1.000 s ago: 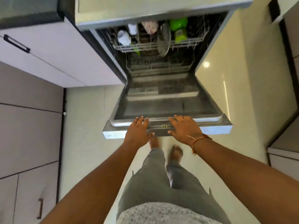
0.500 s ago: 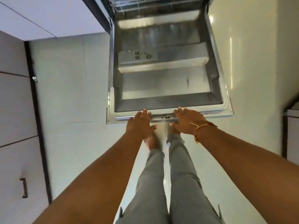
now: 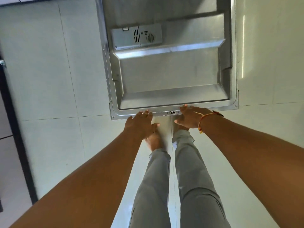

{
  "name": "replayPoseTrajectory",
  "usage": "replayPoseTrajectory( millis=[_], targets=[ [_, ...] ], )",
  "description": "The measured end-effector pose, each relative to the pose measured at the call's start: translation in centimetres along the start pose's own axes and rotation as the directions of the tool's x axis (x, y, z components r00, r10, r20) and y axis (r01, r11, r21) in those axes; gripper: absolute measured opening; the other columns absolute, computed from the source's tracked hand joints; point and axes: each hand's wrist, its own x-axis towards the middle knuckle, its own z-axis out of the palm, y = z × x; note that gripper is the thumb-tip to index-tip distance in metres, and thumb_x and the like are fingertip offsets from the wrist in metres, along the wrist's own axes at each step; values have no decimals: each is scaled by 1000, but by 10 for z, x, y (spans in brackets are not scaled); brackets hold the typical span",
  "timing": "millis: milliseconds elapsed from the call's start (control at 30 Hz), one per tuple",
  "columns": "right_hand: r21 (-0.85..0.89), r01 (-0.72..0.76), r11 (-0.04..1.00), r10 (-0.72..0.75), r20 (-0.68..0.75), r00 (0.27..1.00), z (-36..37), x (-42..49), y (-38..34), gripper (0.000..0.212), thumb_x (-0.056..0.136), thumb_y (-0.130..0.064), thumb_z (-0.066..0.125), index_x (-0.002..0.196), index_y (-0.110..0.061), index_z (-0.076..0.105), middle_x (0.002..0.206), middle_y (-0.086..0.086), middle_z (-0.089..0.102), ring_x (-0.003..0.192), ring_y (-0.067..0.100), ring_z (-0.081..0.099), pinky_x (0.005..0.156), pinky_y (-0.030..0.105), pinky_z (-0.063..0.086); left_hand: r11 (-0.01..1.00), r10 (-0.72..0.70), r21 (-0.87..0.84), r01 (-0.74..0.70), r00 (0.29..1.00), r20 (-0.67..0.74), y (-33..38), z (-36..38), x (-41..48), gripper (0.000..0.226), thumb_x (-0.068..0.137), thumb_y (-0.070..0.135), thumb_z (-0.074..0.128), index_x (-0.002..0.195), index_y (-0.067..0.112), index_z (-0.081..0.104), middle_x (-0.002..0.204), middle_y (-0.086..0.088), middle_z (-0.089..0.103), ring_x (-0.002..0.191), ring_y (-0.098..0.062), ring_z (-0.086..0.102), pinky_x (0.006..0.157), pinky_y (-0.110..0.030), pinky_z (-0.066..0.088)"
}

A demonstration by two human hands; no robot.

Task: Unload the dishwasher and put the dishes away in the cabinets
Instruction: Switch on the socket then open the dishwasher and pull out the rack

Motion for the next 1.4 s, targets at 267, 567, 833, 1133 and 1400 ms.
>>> replayPoseTrajectory(
  millis=[267,567,833,1133,1400],
  targets=[
    [199,20,980,2,-107,994,-47,-27,-12,79,95,-68,32,156,-20,20,158,11,32,142,33,35,114,48,32,987,-8,-158,-11,993,-117,13,-51,-25,71,100,58,25,156,16,11,164,0,5,151,-21,8,120,-45,19],
    [714,176,678,107,-333,937,-200,-123,-42,74,96,-67,31,154,-21,29,156,7,38,141,27,39,114,39,30,855,-204,-519,10,926,-319,32,-205,-98,70,99,59,30,152,14,27,158,-5,29,145,-22,28,116,-37,26],
    [859,445,253,191,-495,848,-323,-201,-50,50,102,-53,36,120,-14,60,105,1,56,99,16,50,92,29,37,574,-373,-809,-124,840,-393,54,-328,-155,52,96,58,31,120,18,53,120,-3,61,111,-20,57,99,-38,46],
    [914,377,-148,251,-334,909,-384,-162,-49,41,97,-54,49,97,-16,64,117,21,66,112,36,62,99,52,49,537,-330,-820,-196,847,-418,33,-406,-110,28,101,43,42,110,19,55,109,-9,61,94,-23,60,90,-42,54],
    [722,412,-556,268,-313,911,-418,-76,-64,45,101,-47,48,137,-19,51,131,-5,60,120,14,55,96,34,44,845,-139,-502,-184,830,-539,-24,-494,40,47,102,32,46,145,12,41,147,-12,45,131,-28,49,102,-36,43]
  ],
)
